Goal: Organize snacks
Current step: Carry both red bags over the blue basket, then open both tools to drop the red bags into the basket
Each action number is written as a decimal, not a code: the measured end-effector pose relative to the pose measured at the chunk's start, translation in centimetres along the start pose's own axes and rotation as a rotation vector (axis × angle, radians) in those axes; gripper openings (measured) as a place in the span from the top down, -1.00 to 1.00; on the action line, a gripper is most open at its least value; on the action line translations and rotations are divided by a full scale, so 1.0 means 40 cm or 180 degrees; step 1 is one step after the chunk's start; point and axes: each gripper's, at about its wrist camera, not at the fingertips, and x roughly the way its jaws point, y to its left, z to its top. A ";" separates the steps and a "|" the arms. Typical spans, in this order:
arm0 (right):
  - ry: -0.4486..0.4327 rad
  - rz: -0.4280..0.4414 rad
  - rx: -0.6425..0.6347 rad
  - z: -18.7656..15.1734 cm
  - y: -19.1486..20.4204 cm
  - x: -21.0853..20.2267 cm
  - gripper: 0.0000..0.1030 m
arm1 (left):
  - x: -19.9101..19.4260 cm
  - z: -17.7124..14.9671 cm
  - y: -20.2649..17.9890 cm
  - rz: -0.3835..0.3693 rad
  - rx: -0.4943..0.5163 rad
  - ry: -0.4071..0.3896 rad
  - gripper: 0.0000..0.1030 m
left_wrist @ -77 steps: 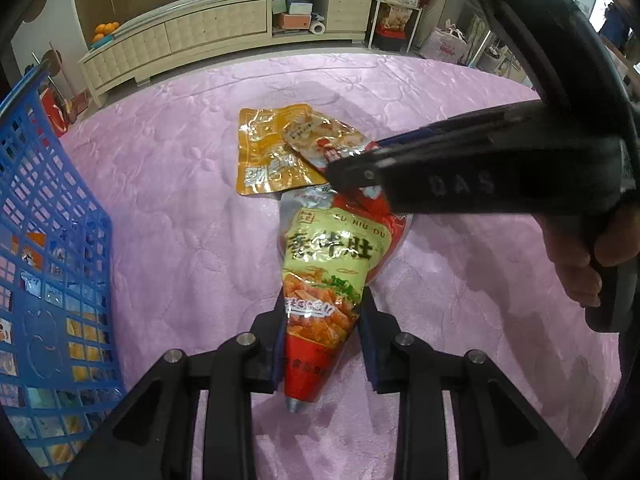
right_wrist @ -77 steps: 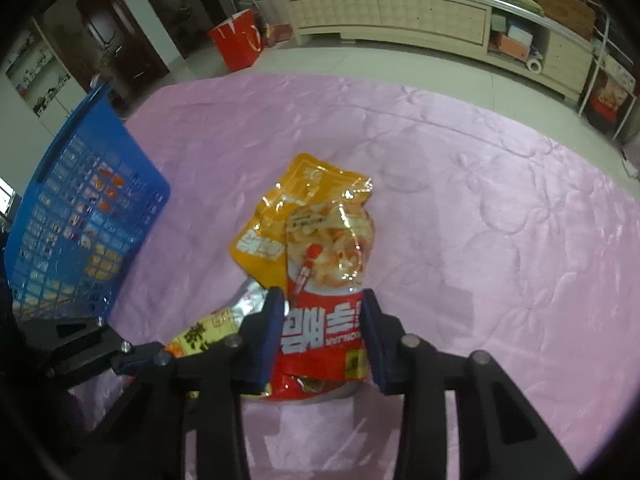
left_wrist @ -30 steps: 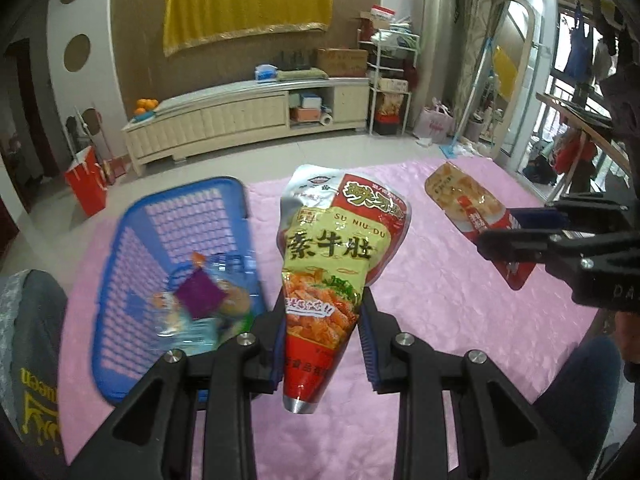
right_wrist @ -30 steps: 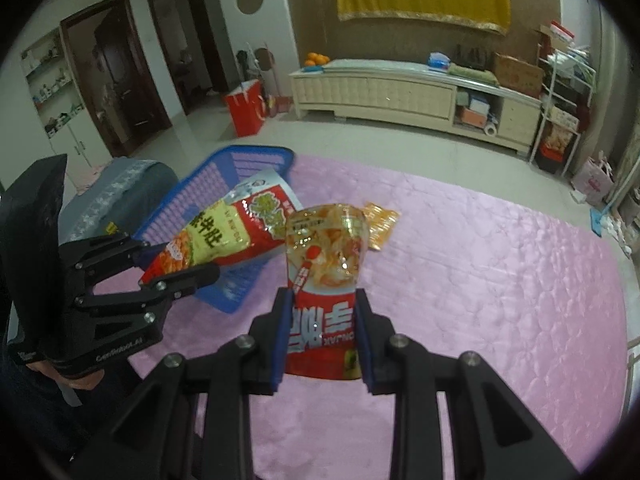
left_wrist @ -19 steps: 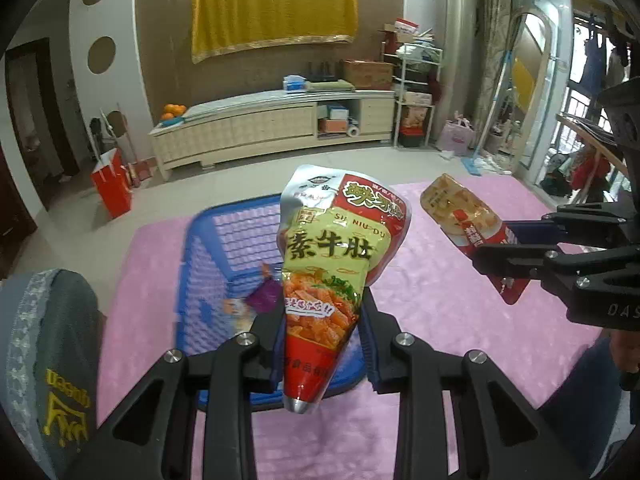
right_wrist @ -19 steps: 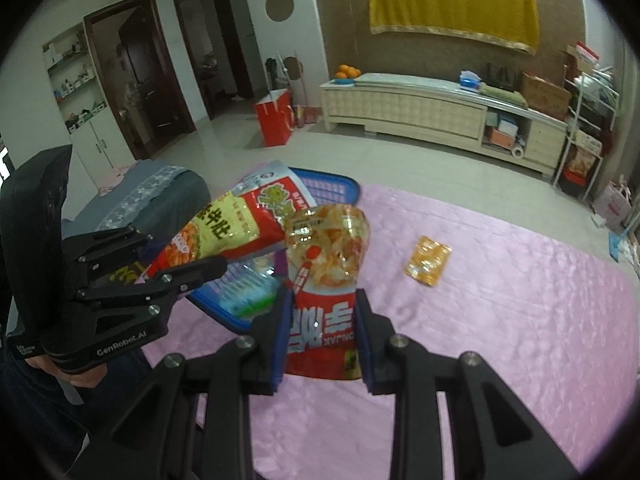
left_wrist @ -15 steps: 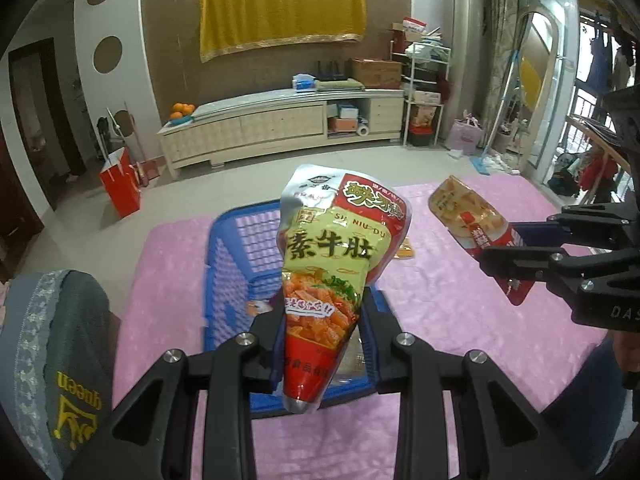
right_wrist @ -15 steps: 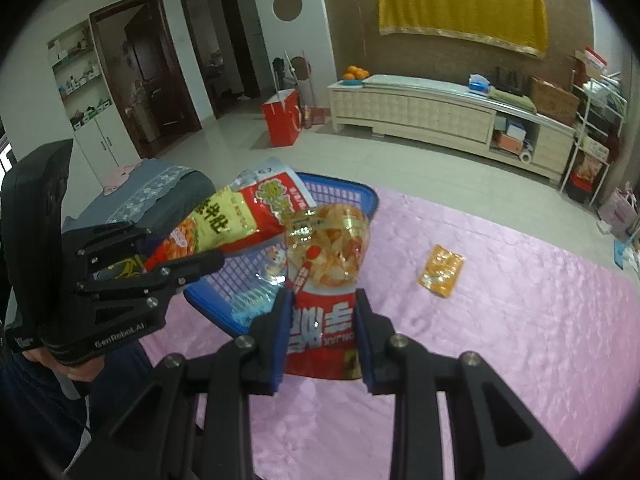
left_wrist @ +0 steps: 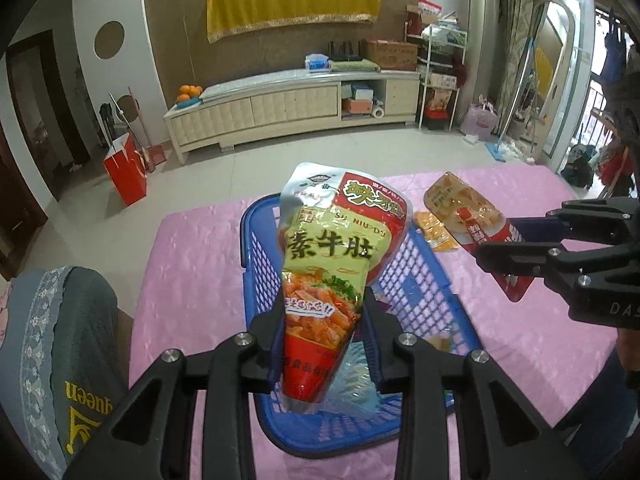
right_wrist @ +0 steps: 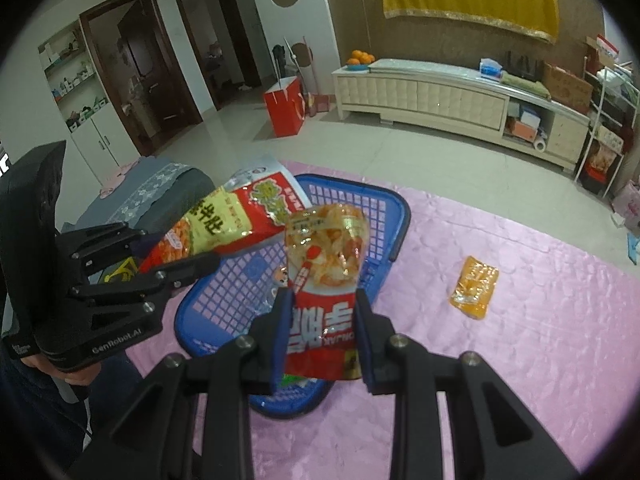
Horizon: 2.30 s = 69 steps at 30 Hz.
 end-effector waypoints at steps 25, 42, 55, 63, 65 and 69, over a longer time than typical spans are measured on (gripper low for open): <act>0.0077 -0.0020 0.0206 0.015 -0.048 0.018 0.34 | 0.081 0.024 0.065 0.0124 -0.0055 0.0075 -0.27; 0.0049 0.0029 -0.0122 0.037 0.105 0.002 0.33 | -0.072 -0.063 0.131 0.0228 -0.0387 -0.0091 -0.32; 0.0251 -0.0035 -0.0213 0.026 0.128 0.081 0.33 | -0.058 -0.108 0.157 0.0203 -0.0535 -0.0015 -0.32; 0.0357 -0.0336 -0.0023 0.033 0.077 0.140 0.33 | -0.031 -0.116 0.164 0.0169 -0.0586 0.0025 -0.32; 0.0336 -0.0324 -0.0020 0.030 0.072 0.145 0.32 | -0.023 -0.117 0.161 0.0171 -0.0572 0.0042 -0.32; 0.0343 -0.0462 -0.0103 0.024 0.070 0.162 0.07 | -0.011 -0.119 0.156 0.0168 -0.0572 0.0073 -0.32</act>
